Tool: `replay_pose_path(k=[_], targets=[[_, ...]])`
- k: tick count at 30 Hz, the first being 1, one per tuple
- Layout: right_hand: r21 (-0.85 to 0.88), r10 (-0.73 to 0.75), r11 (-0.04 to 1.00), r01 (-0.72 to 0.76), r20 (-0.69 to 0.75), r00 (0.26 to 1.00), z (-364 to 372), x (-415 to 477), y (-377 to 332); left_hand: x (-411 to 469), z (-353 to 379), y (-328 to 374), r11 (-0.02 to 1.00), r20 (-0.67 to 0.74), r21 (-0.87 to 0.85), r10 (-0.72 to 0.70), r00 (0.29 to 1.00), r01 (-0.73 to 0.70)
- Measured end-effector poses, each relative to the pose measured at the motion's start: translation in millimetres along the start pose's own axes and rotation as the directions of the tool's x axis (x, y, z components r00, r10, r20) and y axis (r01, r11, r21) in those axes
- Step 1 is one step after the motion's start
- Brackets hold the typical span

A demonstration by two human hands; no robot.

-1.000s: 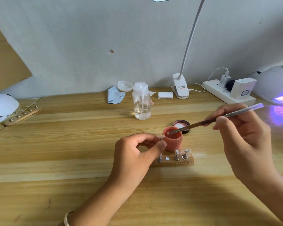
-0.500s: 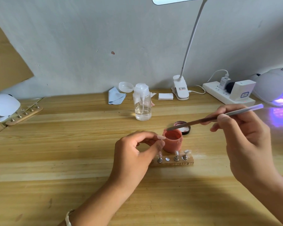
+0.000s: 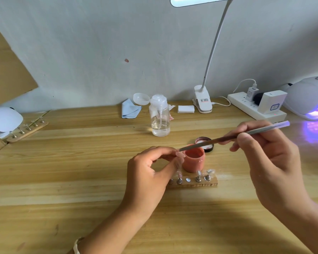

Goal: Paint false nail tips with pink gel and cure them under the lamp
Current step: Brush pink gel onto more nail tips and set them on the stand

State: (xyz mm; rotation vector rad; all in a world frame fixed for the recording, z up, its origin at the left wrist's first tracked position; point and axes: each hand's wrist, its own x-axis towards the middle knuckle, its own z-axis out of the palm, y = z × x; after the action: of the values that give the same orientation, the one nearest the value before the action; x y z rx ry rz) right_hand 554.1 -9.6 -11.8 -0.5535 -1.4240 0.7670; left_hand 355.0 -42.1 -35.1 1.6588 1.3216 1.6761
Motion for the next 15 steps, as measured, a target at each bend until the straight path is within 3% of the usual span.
replay_pose_path(k=[3, 8, 15], targets=[[-0.019, 0.004, 1.000, -0.004, 0.015, 1.000, 0.0, -0.2, -1.9, 0.5, 0.1, -1.5, 1.000, -0.002, 0.003, 0.017, 1.000, -0.017], [-0.004, 0.020, 1.000, -0.020, -0.102, 0.995, -2.6, 2.8, -5.1, 1.2, 0.5, -1.8, 0.998, -0.005, 0.002, 0.060, 0.998, -0.060], [-0.026, -0.012, 1.000, 0.012, -0.001, 1.000, -1.3, -0.9, -3.8, 0.1, 0.7, -4.4, 0.997, -0.008, 0.016, 0.081, 0.997, -0.081]])
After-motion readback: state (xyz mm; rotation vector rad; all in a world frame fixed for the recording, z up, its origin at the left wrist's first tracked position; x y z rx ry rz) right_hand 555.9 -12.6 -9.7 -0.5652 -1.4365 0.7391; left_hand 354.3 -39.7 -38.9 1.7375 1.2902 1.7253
